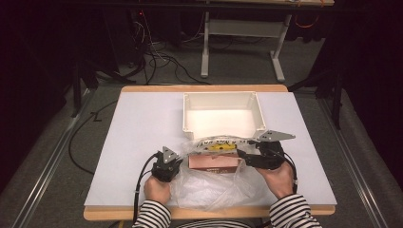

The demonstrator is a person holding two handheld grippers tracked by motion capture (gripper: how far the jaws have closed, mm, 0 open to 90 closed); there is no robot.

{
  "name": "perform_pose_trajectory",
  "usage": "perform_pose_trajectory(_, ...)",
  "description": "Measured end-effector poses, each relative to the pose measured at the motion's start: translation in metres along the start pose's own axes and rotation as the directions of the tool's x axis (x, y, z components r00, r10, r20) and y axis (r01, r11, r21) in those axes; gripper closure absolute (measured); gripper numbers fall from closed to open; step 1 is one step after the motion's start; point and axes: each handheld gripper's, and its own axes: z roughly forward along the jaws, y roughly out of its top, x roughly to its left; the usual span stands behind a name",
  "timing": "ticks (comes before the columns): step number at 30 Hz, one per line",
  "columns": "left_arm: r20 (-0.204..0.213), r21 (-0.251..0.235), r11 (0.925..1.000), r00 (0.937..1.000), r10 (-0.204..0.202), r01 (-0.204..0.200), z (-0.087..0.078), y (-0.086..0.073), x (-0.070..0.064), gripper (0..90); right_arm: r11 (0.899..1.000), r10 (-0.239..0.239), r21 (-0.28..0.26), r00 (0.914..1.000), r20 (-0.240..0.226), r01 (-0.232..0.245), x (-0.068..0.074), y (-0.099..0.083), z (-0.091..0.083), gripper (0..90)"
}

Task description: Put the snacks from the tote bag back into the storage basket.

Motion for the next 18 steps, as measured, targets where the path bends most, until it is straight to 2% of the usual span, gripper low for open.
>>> perform_pose_trajectory(3,0.000,-0.002,1.0000,1.0000,0.002,-0.002,0.000,0.000,0.000,90.0,0.999,0.019,0.039,0.9998,0.009,-0.020,-0.005,-0.011,0.013,41.7)
perform_pose_trajectory(7,-0.002,-0.001,1.0000,1.0000,0.004,-0.004,0.000,0.000,-0.001,90.0,0.998,0.029,0.057,0.9995,0.011,-0.030,-0.009,-0.017,0.019,45.9)
perform_pose_trajectory(10,-0.003,-0.001,1.0000,1.0000,0.005,-0.005,0.000,0.000,-0.001,90.0,0.998,0.026,0.062,0.9997,-0.001,-0.026,-0.011,-0.023,0.023,56.5)
perform_pose_trajectory(14,-0.005,-0.001,1.0000,1.0000,0.008,-0.008,0.000,0.000,-0.001,90.0,0.999,0.028,0.044,0.9984,-0.049,-0.026,-0.012,-0.026,0.021,73.8)
perform_pose_trajectory(18,-0.007,0.000,0.9999,0.9999,0.011,-0.011,0.000,0.000,-0.002,90.0,0.999,0.010,0.041,0.9986,-0.053,-0.008,-0.016,-0.027,0.018,86.4)
